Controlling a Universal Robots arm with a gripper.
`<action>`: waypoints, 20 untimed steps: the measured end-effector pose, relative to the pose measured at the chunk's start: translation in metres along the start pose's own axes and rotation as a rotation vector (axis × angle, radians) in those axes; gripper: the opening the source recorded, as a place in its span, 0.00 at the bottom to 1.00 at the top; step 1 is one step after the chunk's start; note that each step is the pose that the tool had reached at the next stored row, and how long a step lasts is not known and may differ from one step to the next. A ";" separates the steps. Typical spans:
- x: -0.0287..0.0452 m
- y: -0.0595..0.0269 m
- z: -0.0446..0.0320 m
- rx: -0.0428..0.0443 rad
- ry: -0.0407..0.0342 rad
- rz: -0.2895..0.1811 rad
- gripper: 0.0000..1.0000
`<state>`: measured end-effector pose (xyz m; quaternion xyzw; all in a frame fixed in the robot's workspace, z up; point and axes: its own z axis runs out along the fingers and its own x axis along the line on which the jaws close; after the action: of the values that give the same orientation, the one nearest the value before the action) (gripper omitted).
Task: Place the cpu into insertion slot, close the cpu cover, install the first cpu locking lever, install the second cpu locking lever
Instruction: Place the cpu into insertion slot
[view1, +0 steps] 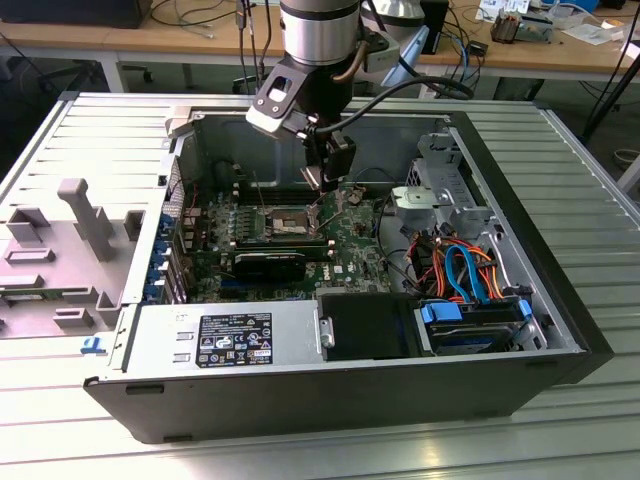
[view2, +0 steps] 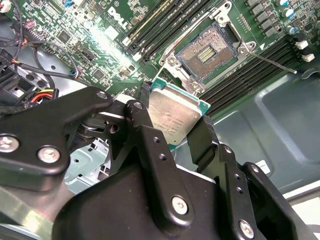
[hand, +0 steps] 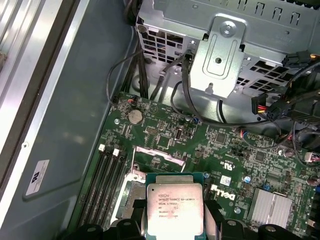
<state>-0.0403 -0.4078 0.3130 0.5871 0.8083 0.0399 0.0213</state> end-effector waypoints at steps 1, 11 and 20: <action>0.0000 0.0000 0.0000 0.0000 -0.0001 0.001 0.55; 0.0000 0.0000 0.0001 -0.0002 -0.0017 0.019 0.55; 0.0000 0.0000 0.0001 -0.0004 -0.0031 0.034 0.55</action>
<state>-0.0403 -0.4078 0.3130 0.6008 0.7981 0.0395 0.0220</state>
